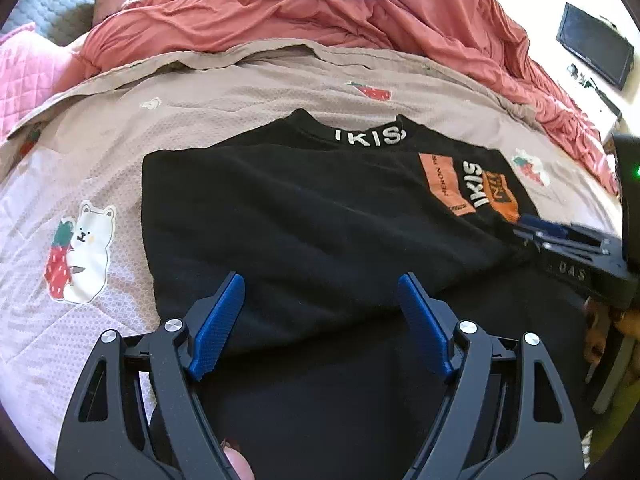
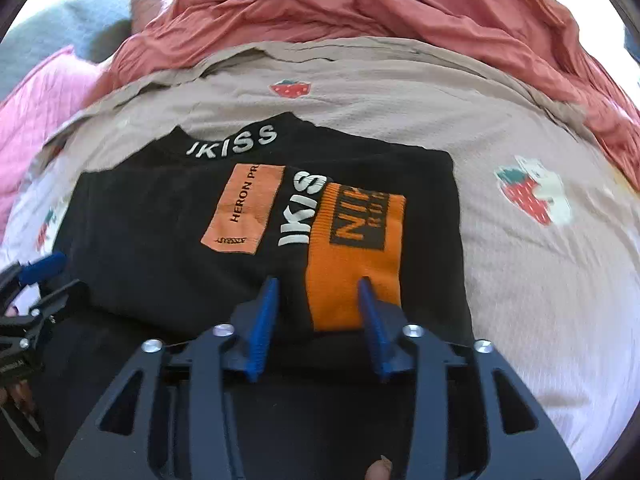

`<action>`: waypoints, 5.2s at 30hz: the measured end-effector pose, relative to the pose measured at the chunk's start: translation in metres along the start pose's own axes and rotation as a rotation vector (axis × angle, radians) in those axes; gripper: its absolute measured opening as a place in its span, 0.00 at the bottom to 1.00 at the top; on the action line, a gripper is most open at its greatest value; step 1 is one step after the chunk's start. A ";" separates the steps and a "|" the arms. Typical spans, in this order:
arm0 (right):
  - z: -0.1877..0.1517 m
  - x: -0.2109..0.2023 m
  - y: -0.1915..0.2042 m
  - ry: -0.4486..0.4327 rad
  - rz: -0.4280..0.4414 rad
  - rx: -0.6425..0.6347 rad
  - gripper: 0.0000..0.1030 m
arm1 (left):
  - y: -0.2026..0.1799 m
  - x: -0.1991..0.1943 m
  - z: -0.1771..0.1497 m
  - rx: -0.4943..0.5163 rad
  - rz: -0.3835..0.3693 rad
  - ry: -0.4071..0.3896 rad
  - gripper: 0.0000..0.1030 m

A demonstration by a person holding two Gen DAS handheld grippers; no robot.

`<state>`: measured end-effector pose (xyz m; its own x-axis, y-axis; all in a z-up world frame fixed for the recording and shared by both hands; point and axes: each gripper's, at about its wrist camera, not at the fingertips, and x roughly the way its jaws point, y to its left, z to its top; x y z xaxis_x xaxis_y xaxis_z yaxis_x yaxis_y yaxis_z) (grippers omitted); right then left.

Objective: Fold small clothes
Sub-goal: 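Open both tools and lift them off the sweatshirt, then move both open tools to the black sweatshirt hem, then close both tools on the sweatshirt hem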

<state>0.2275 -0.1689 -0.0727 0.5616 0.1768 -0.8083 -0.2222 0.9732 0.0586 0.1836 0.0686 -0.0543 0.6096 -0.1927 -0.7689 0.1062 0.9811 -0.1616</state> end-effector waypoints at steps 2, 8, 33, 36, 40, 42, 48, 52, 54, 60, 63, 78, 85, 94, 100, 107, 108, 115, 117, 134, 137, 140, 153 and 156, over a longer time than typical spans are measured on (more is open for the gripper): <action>-0.002 -0.004 0.001 -0.007 0.013 0.019 0.57 | 0.001 -0.002 0.001 -0.012 -0.006 -0.005 0.72; -0.005 -0.016 0.002 -0.028 0.014 0.046 0.75 | 0.005 -0.008 0.003 -0.027 -0.006 -0.010 0.78; -0.012 -0.050 0.000 -0.088 0.043 0.119 0.96 | 0.018 -0.037 0.013 -0.056 0.036 -0.049 0.91; -0.013 -0.053 -0.001 -0.089 0.048 0.123 0.96 | 0.018 -0.041 0.013 -0.050 0.045 -0.056 0.91; -0.014 -0.060 -0.002 -0.092 0.052 0.124 0.96 | 0.019 -0.050 0.013 -0.058 0.042 -0.066 0.91; -0.014 -0.065 -0.003 -0.093 0.052 0.124 0.96 | 0.020 -0.055 0.011 -0.064 0.039 -0.068 0.91; -0.016 -0.082 -0.004 -0.118 0.061 0.120 0.96 | 0.023 -0.075 0.005 -0.075 0.054 -0.088 0.91; -0.020 -0.095 -0.008 -0.129 0.067 0.115 0.96 | 0.027 -0.091 -0.001 -0.080 0.081 -0.109 0.91; -0.023 -0.101 -0.010 -0.132 0.070 0.113 0.96 | 0.029 -0.098 -0.005 -0.084 0.092 -0.117 0.91; -0.037 -0.116 -0.023 -0.131 0.078 0.122 0.96 | 0.030 -0.120 -0.022 -0.096 0.118 -0.141 0.91; -0.044 -0.124 -0.031 -0.132 0.083 0.140 0.96 | 0.029 -0.129 -0.036 -0.115 0.088 -0.148 0.91; -0.086 -0.152 -0.065 -0.110 0.068 0.163 0.96 | 0.036 -0.158 -0.077 -0.161 0.138 -0.117 0.91; -0.103 -0.158 -0.074 -0.090 0.065 0.171 0.96 | 0.048 -0.162 -0.097 -0.211 0.149 -0.083 0.91; -0.128 -0.161 -0.083 -0.043 0.037 0.161 0.96 | 0.057 -0.162 -0.120 -0.263 0.124 -0.031 0.91; -0.153 -0.159 -0.090 0.007 0.007 0.146 0.96 | 0.046 -0.151 -0.134 -0.248 0.083 0.020 0.91; -0.178 -0.155 -0.094 0.064 0.023 0.144 0.95 | 0.045 -0.139 -0.148 -0.269 0.058 0.074 0.91; -0.180 -0.155 -0.094 0.068 0.027 0.141 0.95 | 0.046 -0.139 -0.150 -0.274 0.051 0.078 0.91; -0.193 -0.150 -0.090 0.103 0.068 0.159 0.66 | 0.043 -0.138 -0.162 -0.283 0.029 0.101 0.91; -0.198 -0.148 -0.088 0.111 0.080 0.173 0.48 | 0.042 -0.138 -0.164 -0.287 0.026 0.104 0.91; -0.201 -0.154 -0.092 0.099 0.155 0.173 0.15 | 0.044 -0.137 -0.175 -0.321 -0.061 0.119 0.47; -0.202 -0.150 -0.092 0.107 0.168 0.175 0.29 | 0.044 -0.133 -0.176 -0.320 -0.061 0.128 0.51; -0.202 -0.144 -0.092 0.111 0.173 0.182 0.28 | 0.040 -0.131 -0.176 -0.310 -0.058 0.118 0.54; -0.173 -0.187 -0.098 -0.055 0.287 0.170 0.07 | 0.037 -0.162 -0.154 -0.291 -0.113 0.007 0.05; -0.154 -0.198 -0.098 -0.129 0.304 0.162 0.07 | 0.041 -0.171 -0.138 -0.306 -0.131 -0.037 0.05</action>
<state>0.0155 -0.3220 -0.0089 0.5872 0.4688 -0.6598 -0.2712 0.8820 0.3853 -0.0246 0.1397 -0.0151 0.6350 -0.3109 -0.7072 -0.0514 0.8964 -0.4403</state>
